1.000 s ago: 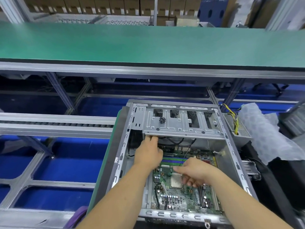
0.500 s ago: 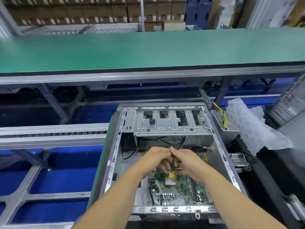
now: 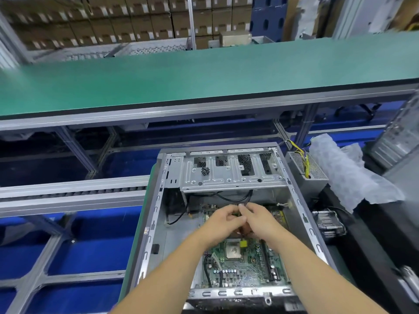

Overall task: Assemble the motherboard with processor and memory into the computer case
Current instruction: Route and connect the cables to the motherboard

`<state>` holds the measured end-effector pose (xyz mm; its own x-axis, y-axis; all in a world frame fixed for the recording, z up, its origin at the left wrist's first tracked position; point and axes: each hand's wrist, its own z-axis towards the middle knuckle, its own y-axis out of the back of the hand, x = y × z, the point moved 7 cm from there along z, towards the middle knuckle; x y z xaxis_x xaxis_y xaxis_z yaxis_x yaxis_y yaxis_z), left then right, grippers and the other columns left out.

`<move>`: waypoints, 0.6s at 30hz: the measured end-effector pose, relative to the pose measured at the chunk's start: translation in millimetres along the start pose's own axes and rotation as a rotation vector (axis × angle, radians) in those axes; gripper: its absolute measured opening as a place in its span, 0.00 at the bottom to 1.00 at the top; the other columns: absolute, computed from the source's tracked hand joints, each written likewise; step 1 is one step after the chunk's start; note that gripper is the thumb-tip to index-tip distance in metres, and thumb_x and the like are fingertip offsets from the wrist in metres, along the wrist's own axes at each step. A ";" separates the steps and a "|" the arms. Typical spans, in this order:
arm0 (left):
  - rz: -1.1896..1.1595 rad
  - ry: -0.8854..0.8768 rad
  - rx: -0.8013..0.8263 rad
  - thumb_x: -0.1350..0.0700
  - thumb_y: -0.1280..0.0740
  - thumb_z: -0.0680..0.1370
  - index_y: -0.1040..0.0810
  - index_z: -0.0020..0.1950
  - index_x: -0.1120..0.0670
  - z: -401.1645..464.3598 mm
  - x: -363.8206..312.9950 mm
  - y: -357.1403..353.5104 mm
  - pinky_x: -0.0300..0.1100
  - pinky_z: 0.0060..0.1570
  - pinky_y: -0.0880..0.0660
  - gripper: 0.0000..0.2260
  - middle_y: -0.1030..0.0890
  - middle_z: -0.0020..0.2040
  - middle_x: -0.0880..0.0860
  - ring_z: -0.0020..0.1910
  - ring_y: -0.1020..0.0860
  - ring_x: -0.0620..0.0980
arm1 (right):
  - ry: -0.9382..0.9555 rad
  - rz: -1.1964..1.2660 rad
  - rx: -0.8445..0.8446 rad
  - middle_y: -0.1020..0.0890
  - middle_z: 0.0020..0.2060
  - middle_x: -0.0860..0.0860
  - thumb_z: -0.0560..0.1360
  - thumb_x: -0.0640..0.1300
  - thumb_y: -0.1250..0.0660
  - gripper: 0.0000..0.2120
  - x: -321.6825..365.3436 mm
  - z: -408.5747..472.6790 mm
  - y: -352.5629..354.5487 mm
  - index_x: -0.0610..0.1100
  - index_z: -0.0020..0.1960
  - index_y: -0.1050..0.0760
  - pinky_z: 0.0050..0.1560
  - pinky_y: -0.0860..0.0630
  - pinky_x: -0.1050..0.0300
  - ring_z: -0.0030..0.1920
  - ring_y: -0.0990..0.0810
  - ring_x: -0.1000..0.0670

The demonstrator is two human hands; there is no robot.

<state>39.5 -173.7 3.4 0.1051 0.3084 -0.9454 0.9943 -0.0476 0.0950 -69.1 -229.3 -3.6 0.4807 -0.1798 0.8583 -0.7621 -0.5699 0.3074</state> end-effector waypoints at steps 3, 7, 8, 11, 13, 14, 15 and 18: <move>-0.142 -0.024 -0.007 0.61 0.35 0.82 0.24 0.59 0.56 0.9 -2.0 -1.4 0.44 0.44 0.25 0.06 0.16 0.39 0.56 0.39 0.18 0.52 | 0.012 0.120 -0.006 0.15 0.48 0.51 0.83 0.49 0.43 0.15 4.9 4.4 2.5 0.51 0.49 0.17 0.53 0.23 0.49 0.51 0.18 0.49; -0.169 -0.024 -0.179 0.62 0.39 0.83 0.23 0.54 0.61 -0.8 0.1 23.0 0.41 0.31 0.29 0.06 0.25 0.29 0.53 0.27 0.28 0.49 | 0.057 0.115 -0.102 0.17 0.50 0.54 0.79 0.37 0.40 0.17 10.9 12.2 5.0 0.55 0.46 0.17 0.48 0.27 0.58 0.54 0.22 0.53; -0.159 -0.031 -0.216 0.62 0.40 0.83 0.23 0.54 0.61 -1.1 1.0 28.7 0.40 0.30 0.30 0.07 0.27 0.29 0.51 0.27 0.30 0.48 | 0.065 0.087 -0.143 0.17 0.51 0.54 0.79 0.37 0.40 0.18 11.3 14.3 6.3 0.56 0.45 0.18 0.45 0.29 0.61 0.52 0.22 0.54; -0.117 -0.036 -0.276 0.59 0.40 0.84 0.22 0.53 0.59 -2.6 3.0 38.0 0.40 0.32 0.34 0.08 0.32 0.29 0.48 0.28 0.35 0.45 | -0.030 0.054 -0.276 0.21 0.56 0.47 0.79 0.40 0.37 0.09 4.4 16.6 15.1 0.53 0.47 0.22 0.49 0.27 0.54 0.51 0.23 0.50; -0.118 -0.027 -0.290 0.59 0.41 0.84 0.21 0.52 0.59 -3.0 4.0 39.8 0.41 0.32 0.35 0.09 0.32 0.29 0.48 0.29 0.35 0.46 | -0.088 0.174 -0.239 0.20 0.56 0.45 0.78 0.40 0.35 0.04 -1.1 19.9 14.1 0.47 0.50 0.25 0.53 0.29 0.49 0.53 0.23 0.48; -0.115 -0.024 -0.294 0.59 0.42 0.84 0.22 0.51 0.58 -3.0 4.1 40.0 0.42 0.33 0.34 0.10 0.32 0.29 0.49 0.29 0.35 0.47 | -0.090 0.264 -0.214 0.19 0.54 0.44 0.78 0.38 0.36 0.05 -2.1 22.0 12.3 0.44 0.54 0.26 0.56 0.31 0.48 0.55 0.22 0.46; -0.093 -0.023 -0.305 0.59 0.42 0.84 0.21 0.51 0.58 -2.9 3.6 40.4 0.42 0.33 0.33 0.11 0.30 0.30 0.49 0.29 0.34 0.47 | -0.082 0.358 -0.204 0.16 0.51 0.44 0.78 0.37 0.37 0.11 -2.3 23.4 12.0 0.41 0.60 0.29 0.59 0.31 0.46 0.57 0.21 0.44; 0.001 -0.034 -0.374 0.59 0.40 0.83 0.22 0.51 0.56 -3.4 1.7 45.4 0.39 0.35 0.29 0.07 0.25 0.33 0.50 0.32 0.29 0.45 | -0.092 0.714 -0.200 0.14 0.39 0.42 0.80 0.30 0.42 0.17 -3.0 20.2 13.2 0.37 0.67 0.35 0.54 0.22 0.44 0.43 0.15 0.44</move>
<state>84.9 -172.1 7.2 0.1116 0.2767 -0.9545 0.9320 0.3041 0.1971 -71.8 -252.5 -10.5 -0.1335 -0.5227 0.8420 -0.9624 -0.1345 -0.2360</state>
